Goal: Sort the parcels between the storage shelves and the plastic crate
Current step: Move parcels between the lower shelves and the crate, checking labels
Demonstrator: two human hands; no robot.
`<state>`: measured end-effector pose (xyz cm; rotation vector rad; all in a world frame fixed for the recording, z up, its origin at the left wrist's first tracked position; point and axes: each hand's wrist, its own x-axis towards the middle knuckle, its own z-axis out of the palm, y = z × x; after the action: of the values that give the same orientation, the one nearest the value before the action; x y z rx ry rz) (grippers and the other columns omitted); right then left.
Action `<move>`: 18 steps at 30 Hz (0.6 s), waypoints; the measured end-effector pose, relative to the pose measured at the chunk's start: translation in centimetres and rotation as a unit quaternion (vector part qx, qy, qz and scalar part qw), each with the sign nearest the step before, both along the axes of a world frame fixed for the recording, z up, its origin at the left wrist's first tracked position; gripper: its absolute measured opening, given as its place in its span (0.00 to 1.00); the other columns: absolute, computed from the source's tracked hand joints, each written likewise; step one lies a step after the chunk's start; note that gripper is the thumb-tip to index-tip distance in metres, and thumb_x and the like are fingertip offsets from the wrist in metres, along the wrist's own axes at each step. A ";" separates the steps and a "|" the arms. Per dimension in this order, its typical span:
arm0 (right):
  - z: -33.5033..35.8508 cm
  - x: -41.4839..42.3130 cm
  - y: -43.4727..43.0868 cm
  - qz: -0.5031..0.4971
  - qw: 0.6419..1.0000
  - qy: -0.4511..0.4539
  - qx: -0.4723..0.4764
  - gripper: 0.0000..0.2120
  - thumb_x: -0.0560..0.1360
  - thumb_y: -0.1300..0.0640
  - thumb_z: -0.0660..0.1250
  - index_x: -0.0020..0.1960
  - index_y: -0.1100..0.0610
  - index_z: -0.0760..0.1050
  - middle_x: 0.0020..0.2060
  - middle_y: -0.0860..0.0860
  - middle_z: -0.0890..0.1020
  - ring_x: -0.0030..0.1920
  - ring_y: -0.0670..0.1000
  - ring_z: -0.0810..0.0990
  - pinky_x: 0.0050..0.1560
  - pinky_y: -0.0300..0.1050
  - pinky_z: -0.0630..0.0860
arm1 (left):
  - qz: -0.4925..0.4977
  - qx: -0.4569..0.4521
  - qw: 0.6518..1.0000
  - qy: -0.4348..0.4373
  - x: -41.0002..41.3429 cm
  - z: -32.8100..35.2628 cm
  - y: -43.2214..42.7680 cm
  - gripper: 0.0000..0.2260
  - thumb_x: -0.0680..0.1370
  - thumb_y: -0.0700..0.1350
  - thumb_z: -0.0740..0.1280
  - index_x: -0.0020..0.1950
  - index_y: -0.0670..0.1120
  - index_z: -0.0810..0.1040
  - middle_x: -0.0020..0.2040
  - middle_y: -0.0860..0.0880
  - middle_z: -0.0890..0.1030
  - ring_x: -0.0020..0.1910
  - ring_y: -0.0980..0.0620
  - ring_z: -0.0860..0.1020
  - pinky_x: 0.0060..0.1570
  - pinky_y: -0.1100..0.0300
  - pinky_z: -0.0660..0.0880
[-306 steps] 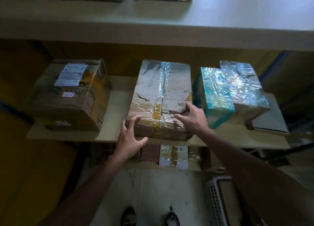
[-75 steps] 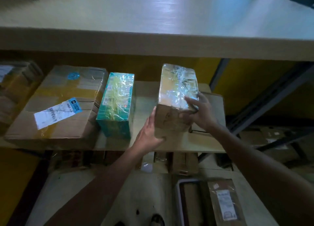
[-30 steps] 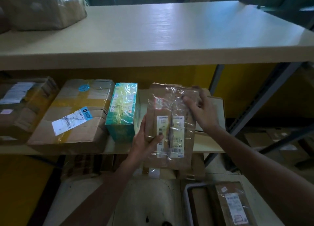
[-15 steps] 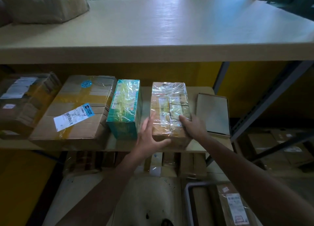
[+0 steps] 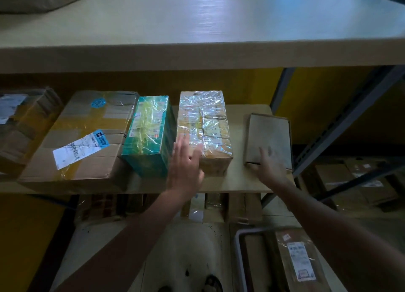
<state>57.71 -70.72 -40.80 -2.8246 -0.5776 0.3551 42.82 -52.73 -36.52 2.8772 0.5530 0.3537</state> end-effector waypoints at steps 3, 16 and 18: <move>-1.5 -0.4 -2.2 0.033 0.996 -0.038 -0.073 0.21 0.75 0.56 0.64 0.67 0.53 0.64 0.67 0.54 0.67 0.68 0.56 0.64 0.66 0.63 0.62 | -0.099 0.029 0.994 -0.023 -0.7 -0.4 -2.0 0.25 0.68 0.38 0.68 0.65 0.45 0.72 0.70 0.38 0.66 0.72 0.40 0.60 0.71 0.48 0.52; -4.3 -4.0 -6.9 0.065 0.993 0.007 -0.098 0.48 0.71 0.45 0.69 0.74 0.40 0.35 0.71 0.60 0.57 0.71 0.61 0.58 0.63 0.56 0.67 | 0.064 -0.396 0.903 0.157 -1.1 -6.1 -5.3 0.24 0.75 0.48 0.66 0.69 0.52 0.64 0.41 0.48 0.78 0.38 0.53 0.76 0.34 0.62 0.69; -4.7 -5.5 -7.6 0.073 0.992 -0.044 -0.088 0.45 0.71 0.47 0.69 0.75 0.42 0.40 0.70 0.61 0.60 0.69 0.60 0.61 0.62 0.54 0.67 | 0.071 -0.417 0.896 0.135 -1.1 -6.6 -5.0 0.29 0.74 0.47 0.67 0.72 0.56 0.60 0.56 0.46 0.79 0.50 0.49 0.77 0.46 0.64 0.69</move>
<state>52.16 -78.35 -45.51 -2.9868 -0.8125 0.3241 41.75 -57.77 -43.15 2.0542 0.7365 -0.2349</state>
